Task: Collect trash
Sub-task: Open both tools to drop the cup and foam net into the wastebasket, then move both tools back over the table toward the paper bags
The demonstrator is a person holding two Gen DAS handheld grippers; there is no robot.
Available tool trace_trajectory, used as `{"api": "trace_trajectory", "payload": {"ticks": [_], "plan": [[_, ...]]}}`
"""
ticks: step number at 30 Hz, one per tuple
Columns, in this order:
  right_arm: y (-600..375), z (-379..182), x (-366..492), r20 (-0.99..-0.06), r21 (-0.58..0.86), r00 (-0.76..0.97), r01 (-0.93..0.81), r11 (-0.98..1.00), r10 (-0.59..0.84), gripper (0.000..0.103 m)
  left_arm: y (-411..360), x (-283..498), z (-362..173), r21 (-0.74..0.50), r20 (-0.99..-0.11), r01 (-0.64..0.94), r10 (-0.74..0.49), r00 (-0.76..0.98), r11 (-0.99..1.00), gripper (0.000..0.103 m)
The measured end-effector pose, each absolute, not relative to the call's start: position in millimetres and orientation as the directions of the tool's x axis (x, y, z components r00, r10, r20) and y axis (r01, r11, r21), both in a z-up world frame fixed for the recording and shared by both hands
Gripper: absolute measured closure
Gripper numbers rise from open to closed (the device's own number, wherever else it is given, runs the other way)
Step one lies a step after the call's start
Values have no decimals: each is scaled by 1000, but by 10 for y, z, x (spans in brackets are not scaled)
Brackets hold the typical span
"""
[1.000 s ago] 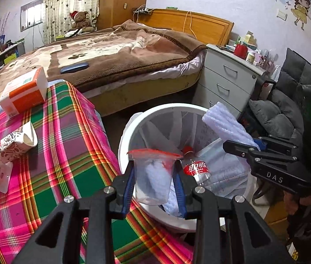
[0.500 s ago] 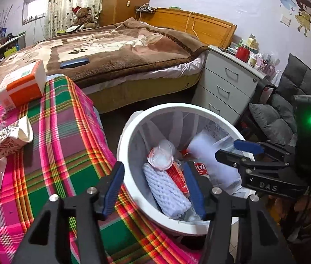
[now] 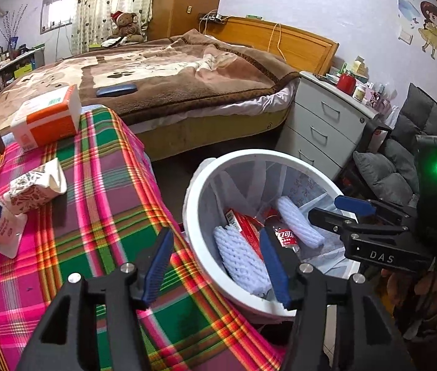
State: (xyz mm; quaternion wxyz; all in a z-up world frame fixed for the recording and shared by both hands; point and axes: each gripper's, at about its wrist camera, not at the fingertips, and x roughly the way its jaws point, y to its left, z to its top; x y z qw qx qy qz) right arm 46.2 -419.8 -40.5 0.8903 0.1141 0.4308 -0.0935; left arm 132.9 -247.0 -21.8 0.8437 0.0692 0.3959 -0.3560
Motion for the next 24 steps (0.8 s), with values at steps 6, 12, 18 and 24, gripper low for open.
{"api": "trace_trajectory", "payload": {"ticks": [6, 12, 18, 24], "plan": [[-4109, -343, 469, -776, 128, 627, 255, 959, -63, 37, -2289, 1324, -162, -154, -706, 634, -534, 466, 757, 42], [-3958, -260, 481, -756, 135, 653, 225, 965, -47, 37, -2051, 1318, -108, -138, -688, 611, -519, 507, 780, 41], [-3773, -175, 549, -729, 144, 683, 198, 970, -31, 37, -1751, 1356, -59, -125, -676, 575, -494, 547, 808, 40], [-3550, -137, 646, -720, 140, 694, 155, 978, -7, 37, -1403, 1427, -49, -122, -668, 520, -457, 587, 845, 38]]}}
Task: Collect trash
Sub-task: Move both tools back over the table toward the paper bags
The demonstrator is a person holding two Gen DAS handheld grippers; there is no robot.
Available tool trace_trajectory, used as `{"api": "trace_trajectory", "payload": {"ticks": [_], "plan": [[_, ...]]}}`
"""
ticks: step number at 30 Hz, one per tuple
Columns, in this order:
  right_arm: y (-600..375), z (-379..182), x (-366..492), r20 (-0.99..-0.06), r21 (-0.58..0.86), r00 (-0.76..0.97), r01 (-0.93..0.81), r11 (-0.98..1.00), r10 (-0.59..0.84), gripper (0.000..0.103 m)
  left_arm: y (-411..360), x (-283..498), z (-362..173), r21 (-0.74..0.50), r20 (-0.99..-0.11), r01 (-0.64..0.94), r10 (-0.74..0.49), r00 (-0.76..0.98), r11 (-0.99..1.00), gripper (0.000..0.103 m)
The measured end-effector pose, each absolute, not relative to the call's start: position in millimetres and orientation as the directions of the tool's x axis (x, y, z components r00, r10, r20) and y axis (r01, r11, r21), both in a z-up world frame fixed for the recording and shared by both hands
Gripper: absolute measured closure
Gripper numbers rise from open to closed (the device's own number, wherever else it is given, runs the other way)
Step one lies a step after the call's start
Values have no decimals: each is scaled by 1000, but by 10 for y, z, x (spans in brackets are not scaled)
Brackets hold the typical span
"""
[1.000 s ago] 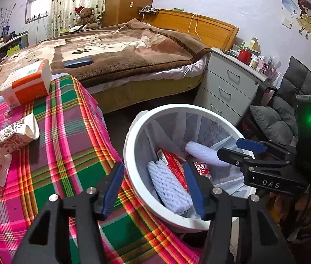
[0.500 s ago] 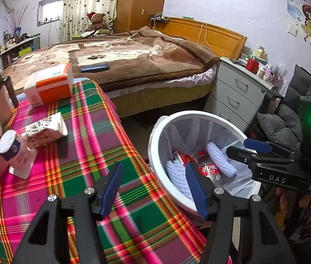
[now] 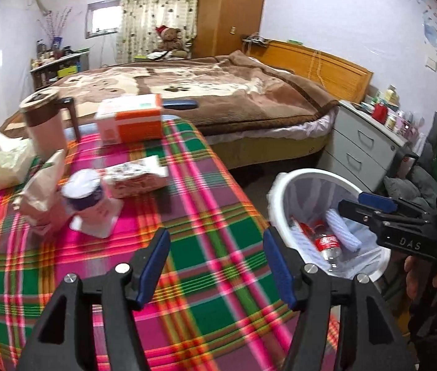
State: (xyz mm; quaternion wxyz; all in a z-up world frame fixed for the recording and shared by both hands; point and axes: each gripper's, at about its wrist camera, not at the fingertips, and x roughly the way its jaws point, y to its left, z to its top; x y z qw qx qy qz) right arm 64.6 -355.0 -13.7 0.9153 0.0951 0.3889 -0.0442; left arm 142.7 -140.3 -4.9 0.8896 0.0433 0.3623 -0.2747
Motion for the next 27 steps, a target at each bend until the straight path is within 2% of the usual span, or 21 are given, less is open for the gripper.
{"api": "trace_trajectory", "payload": {"ticks": [18, 27], "plan": [[-2741, -119, 1233, -718, 114, 687, -42, 993, 112, 37, -202, 1982, -62, -123, -667, 302, -304, 680, 945, 37], [-2375, -146, 1722, -728, 43, 673, -146, 988, 131, 37, 128, 2381, -165, -165, -687, 263, -303, 661, 950, 36]]}}
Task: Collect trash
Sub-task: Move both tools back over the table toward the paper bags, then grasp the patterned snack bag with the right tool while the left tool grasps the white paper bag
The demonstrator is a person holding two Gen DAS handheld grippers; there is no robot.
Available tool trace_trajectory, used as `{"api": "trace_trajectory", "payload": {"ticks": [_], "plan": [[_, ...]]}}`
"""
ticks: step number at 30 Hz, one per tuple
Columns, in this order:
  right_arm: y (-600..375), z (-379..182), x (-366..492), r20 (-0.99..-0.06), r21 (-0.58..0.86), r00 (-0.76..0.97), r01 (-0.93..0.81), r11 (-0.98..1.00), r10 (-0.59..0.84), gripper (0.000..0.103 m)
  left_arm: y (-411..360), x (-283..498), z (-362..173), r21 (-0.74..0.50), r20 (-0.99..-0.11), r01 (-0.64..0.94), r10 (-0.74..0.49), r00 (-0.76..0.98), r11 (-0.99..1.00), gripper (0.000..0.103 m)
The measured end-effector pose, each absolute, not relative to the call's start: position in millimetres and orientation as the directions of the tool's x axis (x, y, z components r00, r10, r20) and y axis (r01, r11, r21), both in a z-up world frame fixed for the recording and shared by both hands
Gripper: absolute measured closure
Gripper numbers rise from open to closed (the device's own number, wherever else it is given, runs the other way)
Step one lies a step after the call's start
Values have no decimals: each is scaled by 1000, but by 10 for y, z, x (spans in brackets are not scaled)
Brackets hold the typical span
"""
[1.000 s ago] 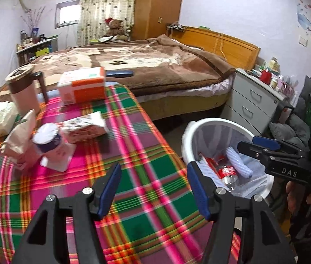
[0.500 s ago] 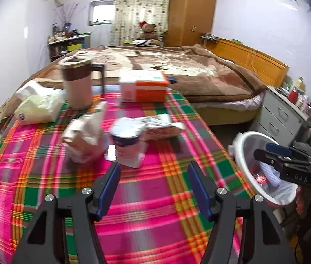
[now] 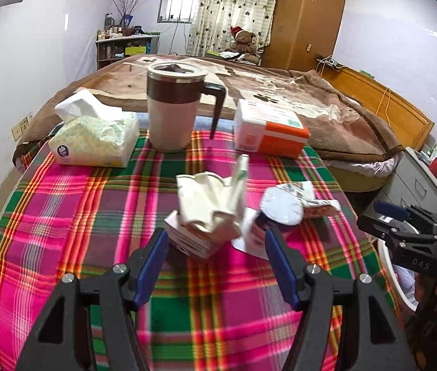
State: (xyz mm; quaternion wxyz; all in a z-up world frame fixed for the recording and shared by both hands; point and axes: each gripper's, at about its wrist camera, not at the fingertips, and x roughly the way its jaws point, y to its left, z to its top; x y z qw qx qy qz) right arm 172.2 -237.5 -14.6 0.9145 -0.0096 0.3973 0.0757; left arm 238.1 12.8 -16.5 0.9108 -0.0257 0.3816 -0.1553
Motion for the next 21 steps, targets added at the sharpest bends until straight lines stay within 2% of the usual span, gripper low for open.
{"api": "trace_trajectory", "payload": {"ticks": [4, 11, 21], "plan": [[-2264, -170, 1857, -731, 7, 668, -193, 981, 137, 37, 168, 2523, -201, -187, -699, 273, -323, 638, 944, 31], [-2136, -266, 2017, -746, -18, 651, -234, 972, 142, 37, 118, 2688, -225, -226, -703, 301, -369, 608, 926, 31], [-1954, -336, 2154, -765, -43, 622, -308, 950, 167, 37, 97, 2863, -345, -235, -729, 303, -373, 574, 924, 31]]}}
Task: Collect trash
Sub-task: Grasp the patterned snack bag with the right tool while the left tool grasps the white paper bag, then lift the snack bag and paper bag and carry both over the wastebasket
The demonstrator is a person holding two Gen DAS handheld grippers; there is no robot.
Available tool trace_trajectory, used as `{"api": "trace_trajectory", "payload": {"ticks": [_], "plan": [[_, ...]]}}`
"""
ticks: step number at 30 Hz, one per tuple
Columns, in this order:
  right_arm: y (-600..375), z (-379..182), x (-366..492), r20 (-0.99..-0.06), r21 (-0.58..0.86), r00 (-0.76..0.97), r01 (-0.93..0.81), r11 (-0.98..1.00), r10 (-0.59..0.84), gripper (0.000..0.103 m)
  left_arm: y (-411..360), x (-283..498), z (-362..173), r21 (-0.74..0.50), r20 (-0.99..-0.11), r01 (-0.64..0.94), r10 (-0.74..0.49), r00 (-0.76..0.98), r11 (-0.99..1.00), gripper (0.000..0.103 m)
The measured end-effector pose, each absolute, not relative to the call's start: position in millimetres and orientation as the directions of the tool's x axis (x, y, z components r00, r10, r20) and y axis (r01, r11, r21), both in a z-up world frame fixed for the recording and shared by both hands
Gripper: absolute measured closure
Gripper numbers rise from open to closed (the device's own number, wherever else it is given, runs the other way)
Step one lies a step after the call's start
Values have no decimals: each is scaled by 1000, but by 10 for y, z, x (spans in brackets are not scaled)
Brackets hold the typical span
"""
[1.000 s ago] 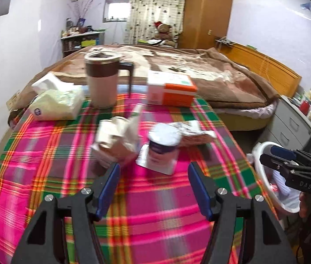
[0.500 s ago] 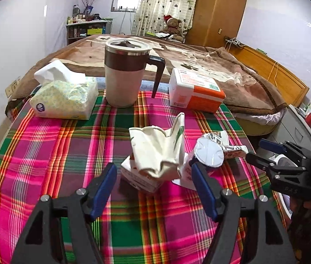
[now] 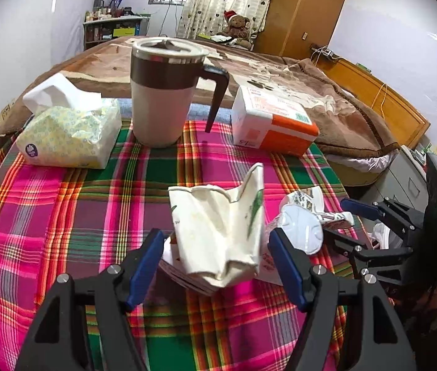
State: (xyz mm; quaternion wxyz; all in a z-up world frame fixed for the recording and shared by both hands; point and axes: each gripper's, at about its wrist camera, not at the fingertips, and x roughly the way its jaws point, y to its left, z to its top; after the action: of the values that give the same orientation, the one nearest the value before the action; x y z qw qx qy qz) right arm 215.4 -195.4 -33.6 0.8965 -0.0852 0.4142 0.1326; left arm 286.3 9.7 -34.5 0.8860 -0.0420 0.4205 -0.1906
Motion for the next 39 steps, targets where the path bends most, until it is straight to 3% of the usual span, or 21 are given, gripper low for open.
{"api": "trace_trajectory", "payload": {"ticks": [5, 7, 11, 16, 39], "plan": [[-1904, -393, 2234, -776, -39, 603, -340, 940, 186, 37, 86, 2925, -375, -239, -734, 309, -379, 564, 921, 31], [-1890, -417, 2249, -778, -40, 599, -346, 937, 188, 50, 95, 2934, -371, -250, -728, 309, -389, 565, 918, 31], [-1899, -443, 2265, -782, -23, 592, -341, 940, 196, 58, 98, 2943, -376, -258, -723, 311, -397, 566, 915, 39], [-1895, -462, 2249, -784, -24, 590, -340, 940, 193, 77, 78, 2934, -385, -248, -724, 315, -391, 568, 916, 50], [-1981, -331, 2051, -735, 40, 644, -273, 961, 214, 80, 104, 2605, -226, -160, -690, 293, -319, 650, 943, 55]]}}
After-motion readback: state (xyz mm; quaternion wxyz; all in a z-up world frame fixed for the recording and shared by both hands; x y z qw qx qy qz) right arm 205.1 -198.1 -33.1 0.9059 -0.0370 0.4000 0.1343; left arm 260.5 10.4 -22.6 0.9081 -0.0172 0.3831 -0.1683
